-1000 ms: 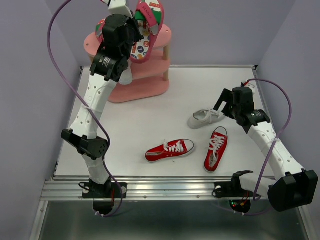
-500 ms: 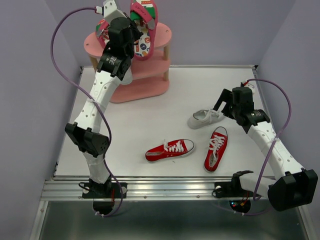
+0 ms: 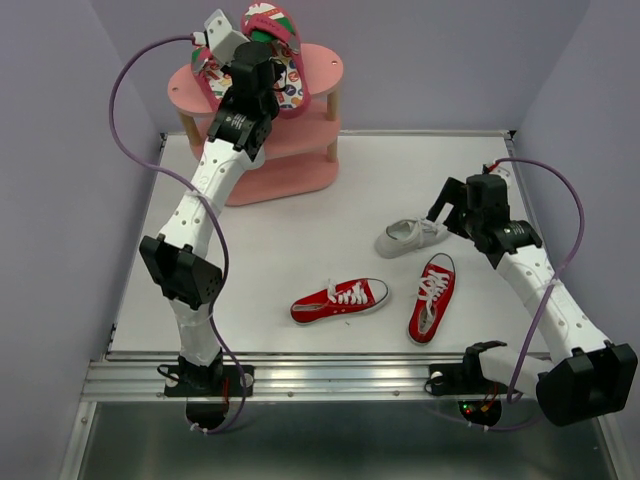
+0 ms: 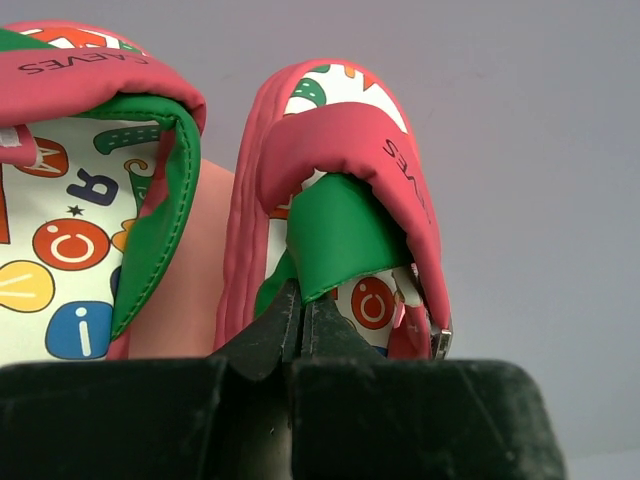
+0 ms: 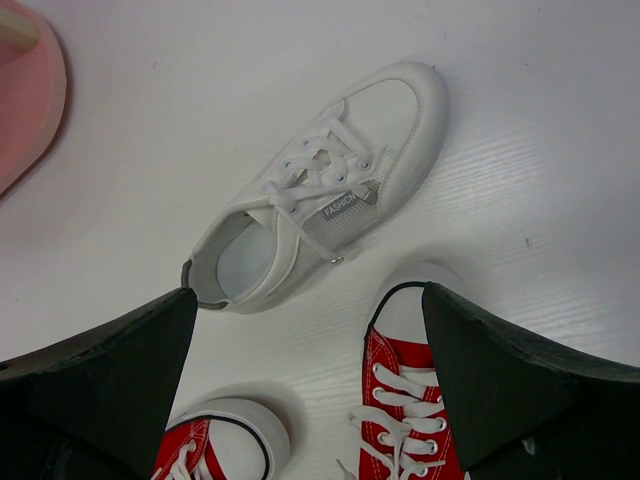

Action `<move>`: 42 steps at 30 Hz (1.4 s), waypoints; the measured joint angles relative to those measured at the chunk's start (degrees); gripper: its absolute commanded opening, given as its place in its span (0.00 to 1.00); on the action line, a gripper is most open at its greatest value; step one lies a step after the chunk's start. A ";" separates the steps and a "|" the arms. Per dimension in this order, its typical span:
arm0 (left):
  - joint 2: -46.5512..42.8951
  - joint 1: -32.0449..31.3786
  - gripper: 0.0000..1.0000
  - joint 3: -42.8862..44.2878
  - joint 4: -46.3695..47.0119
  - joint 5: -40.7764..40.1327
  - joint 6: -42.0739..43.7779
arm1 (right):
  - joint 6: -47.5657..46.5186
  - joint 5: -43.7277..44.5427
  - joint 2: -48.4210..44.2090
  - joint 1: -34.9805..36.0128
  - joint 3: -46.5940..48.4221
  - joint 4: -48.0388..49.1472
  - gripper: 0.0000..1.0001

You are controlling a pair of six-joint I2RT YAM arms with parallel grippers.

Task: Place and organize the shoes onto the shoe shelf

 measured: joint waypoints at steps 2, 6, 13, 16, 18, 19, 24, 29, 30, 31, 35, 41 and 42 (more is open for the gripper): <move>-0.02 -0.02 0.00 -0.44 0.74 -0.68 -0.28 | 0.13 -0.04 -0.15 0.00 -0.02 -0.04 1.00; 0.04 -0.02 0.33 -1.05 1.68 -1.73 -0.59 | 0.31 -0.07 -0.63 0.00 -0.02 -0.09 1.00; 1.03 -0.02 0.62 1.14 3.85 -0.26 1.33 | 0.35 -0.07 -0.98 0.00 -0.02 -0.17 1.00; 2.38 -0.04 0.62 4.76 4.09 1.46 3.85 | 0.35 -0.04 -1.03 0.00 -0.02 -0.37 1.00; 3.04 -0.11 0.60 7.06 3.96 2.99 5.99 | 0.37 -0.04 -1.03 0.00 -0.04 -0.57 1.00; 3.17 -0.17 0.60 8.26 3.91 3.69 7.23 | 0.39 -0.07 -1.03 0.00 -0.04 -0.59 1.00; 1.64 -1.77 0.60 9.70 3.78 7.37 13.16 | 0.57 -0.04 -1.27 0.00 -0.09 -0.94 1.00; -3.08 -9.46 0.58 7.76 2.91 4.57 23.26 | 0.76 0.13 -1.42 0.00 -0.26 -0.92 1.00; -4.42 -11.76 0.58 7.02 2.45 3.91 25.24 | 0.81 0.22 -1.70 0.00 -0.59 -0.90 1.00; -5.35 -13.53 0.58 6.23 2.40 3.72 26.62 | 0.85 0.66 -2.29 0.00 -1.31 -1.05 1.00; -12.04 -20.61 0.59 -1.66 -2.14 6.56 30.18 | 0.96 3.48 -4.33 0.00 -2.14 -2.16 1.00; -16.48 -22.75 0.58 -18.78 -6.97 12.33 29.44 | 0.37 10.16 -10.08 0.00 -2.14 -3.67 1.00; -16.04 -23.67 0.58 -21.86 -7.91 14.23 28.89 | 0.33 10.93 -10.64 0.00 -2.14 -4.15 1.00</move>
